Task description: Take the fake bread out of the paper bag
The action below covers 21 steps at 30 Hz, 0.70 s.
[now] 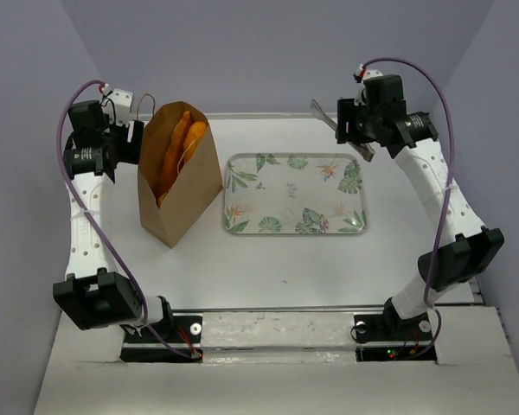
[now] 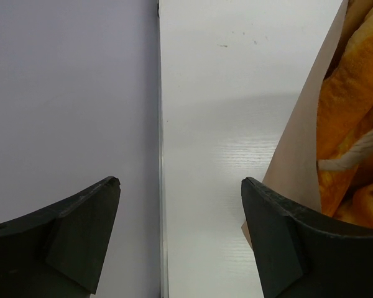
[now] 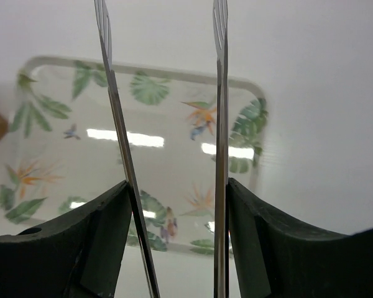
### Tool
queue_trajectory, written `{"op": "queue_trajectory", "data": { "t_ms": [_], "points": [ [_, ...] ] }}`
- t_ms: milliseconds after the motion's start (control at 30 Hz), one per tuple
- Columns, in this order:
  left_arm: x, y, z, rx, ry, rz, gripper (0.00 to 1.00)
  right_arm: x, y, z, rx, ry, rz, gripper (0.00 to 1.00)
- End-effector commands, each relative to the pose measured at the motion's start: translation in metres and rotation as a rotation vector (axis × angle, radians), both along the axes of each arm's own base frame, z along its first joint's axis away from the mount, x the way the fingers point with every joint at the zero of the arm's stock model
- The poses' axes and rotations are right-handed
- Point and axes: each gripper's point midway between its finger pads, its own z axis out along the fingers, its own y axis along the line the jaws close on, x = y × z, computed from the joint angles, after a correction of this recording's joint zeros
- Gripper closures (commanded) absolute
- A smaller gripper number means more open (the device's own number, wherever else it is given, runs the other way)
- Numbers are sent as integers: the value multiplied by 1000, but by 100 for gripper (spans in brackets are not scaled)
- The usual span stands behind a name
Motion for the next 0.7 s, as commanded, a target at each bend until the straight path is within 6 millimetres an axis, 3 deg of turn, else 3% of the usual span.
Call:
{"op": "queue_trajectory", "data": {
  "t_ms": [0,33,133,167,267,367,433,567,600,633,667],
  "points": [
    [6,-5,33,14,-78,-48,10,-17,58,68,71,-141,150,36],
    [7,-6,43,15,-99,-53,10,-18,69,89,87,-189,174,36],
    [6,-18,56,-15,-101,-115,10,-24,106,107,123,-218,243,36],
    [-2,-25,71,-20,-122,-147,10,-26,113,122,145,-253,258,36],
    [-19,-26,97,10,-185,-177,9,-29,136,133,180,-283,299,36],
    [-44,-22,129,59,-269,-161,2,-27,152,133,201,-301,327,36],
    [-45,-24,139,58,-290,-173,1,-26,157,130,199,-298,337,36],
    [-20,-27,125,-3,-244,-194,1,-27,169,132,208,-301,367,36],
    [-5,-25,109,-27,-198,-199,1,-27,170,135,211,-308,371,36],
    [-3,-28,107,-54,-173,-208,1,-29,175,141,214,-319,387,36],
    [10,-34,90,-103,-118,-244,1,-32,180,143,216,-323,400,36]
  ]
}}
